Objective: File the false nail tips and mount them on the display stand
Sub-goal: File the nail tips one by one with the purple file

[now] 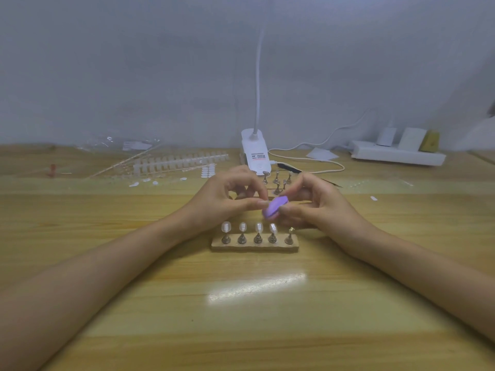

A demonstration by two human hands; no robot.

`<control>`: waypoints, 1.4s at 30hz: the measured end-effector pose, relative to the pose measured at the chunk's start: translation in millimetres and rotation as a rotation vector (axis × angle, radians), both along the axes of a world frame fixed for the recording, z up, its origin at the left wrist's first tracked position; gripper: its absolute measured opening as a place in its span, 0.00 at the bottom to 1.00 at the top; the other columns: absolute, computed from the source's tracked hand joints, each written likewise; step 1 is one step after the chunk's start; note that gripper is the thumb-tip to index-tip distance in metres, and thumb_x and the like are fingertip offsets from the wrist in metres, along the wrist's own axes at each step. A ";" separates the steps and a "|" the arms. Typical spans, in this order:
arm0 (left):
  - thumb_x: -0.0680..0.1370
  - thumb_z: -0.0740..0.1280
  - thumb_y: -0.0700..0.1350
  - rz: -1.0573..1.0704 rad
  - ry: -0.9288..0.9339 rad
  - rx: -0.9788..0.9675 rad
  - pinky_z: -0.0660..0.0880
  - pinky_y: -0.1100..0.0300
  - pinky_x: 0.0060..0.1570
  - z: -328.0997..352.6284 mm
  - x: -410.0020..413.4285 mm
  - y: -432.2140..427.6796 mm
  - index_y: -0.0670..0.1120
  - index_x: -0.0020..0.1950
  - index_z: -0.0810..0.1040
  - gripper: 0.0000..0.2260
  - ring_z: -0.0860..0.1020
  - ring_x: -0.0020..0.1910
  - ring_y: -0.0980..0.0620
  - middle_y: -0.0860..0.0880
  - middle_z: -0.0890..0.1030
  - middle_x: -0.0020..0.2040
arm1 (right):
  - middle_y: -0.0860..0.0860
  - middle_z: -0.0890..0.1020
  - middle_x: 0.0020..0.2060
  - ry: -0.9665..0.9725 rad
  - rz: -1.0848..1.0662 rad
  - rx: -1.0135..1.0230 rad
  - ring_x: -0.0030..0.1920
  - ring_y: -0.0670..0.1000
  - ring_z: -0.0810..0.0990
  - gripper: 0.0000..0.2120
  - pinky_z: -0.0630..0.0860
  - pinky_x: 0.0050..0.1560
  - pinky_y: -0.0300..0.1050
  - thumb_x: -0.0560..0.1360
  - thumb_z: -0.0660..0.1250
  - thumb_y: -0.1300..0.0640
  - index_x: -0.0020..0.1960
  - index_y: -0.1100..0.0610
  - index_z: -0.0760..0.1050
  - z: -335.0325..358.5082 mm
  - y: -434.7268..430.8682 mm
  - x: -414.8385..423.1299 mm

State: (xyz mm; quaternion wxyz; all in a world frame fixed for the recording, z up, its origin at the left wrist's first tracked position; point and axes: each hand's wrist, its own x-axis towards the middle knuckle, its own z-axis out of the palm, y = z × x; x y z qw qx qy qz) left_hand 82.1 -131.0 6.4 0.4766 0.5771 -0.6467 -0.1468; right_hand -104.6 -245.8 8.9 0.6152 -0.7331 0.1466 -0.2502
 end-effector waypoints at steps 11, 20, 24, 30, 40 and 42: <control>0.72 0.74 0.47 -0.008 -0.003 0.011 0.72 0.65 0.45 1.5 -2.4 2.4 0.49 0.43 0.82 0.03 0.73 0.39 0.58 0.48 0.76 0.43 | 0.61 0.84 0.52 0.011 0.000 0.017 0.50 0.62 0.86 0.08 0.83 0.52 0.53 0.76 0.70 0.67 0.49 0.60 0.71 -2.2 -2.9 0.6; 0.73 0.74 0.45 0.016 -0.023 -0.013 0.72 0.64 0.45 0.9 -0.1 0.9 0.50 0.43 0.82 0.02 0.73 0.39 0.55 0.44 0.76 0.44 | 0.58 0.85 0.49 -0.019 -0.015 0.007 0.47 0.57 0.87 0.08 0.83 0.44 0.45 0.76 0.70 0.67 0.49 0.62 0.71 -1.3 -0.8 -0.1; 0.72 0.73 0.45 0.024 -0.011 -0.024 0.71 0.66 0.45 0.4 -0.3 0.1 0.50 0.42 0.82 0.02 0.73 0.39 0.56 0.44 0.76 0.44 | 0.60 0.84 0.49 0.028 0.008 -0.061 0.45 0.57 0.87 0.09 0.83 0.45 0.45 0.74 0.71 0.68 0.49 0.63 0.71 -0.9 -1.0 0.5; 0.73 0.75 0.42 0.023 -0.015 -0.012 0.71 0.67 0.46 -1.0 1.3 -0.8 0.48 0.43 0.82 0.03 0.73 0.39 0.54 0.46 0.76 0.43 | 0.58 0.84 0.50 -0.009 -0.021 -0.052 0.48 0.58 0.86 0.08 0.84 0.48 0.51 0.76 0.70 0.67 0.49 0.62 0.71 -1.3 -2.3 -0.3; 0.74 0.73 0.43 0.035 -0.005 -0.016 0.71 0.66 0.46 1.5 -0.9 0.9 0.49 0.42 0.81 0.02 0.74 0.40 0.56 0.45 0.76 0.44 | 0.52 0.86 0.46 0.040 0.043 -0.128 0.45 0.53 0.87 0.09 0.84 0.43 0.47 0.75 0.71 0.66 0.49 0.63 0.71 -1.1 2.8 -0.1; 0.74 0.73 0.43 0.034 0.002 -0.013 0.71 0.66 0.46 2.0 -0.8 1.3 0.49 0.42 0.82 0.02 0.73 0.40 0.57 0.46 0.76 0.44 | 0.53 0.86 0.48 -0.024 -0.024 -0.066 0.47 0.55 0.87 0.09 0.83 0.42 0.46 0.76 0.70 0.65 0.50 0.62 0.70 -0.7 2.0 -0.9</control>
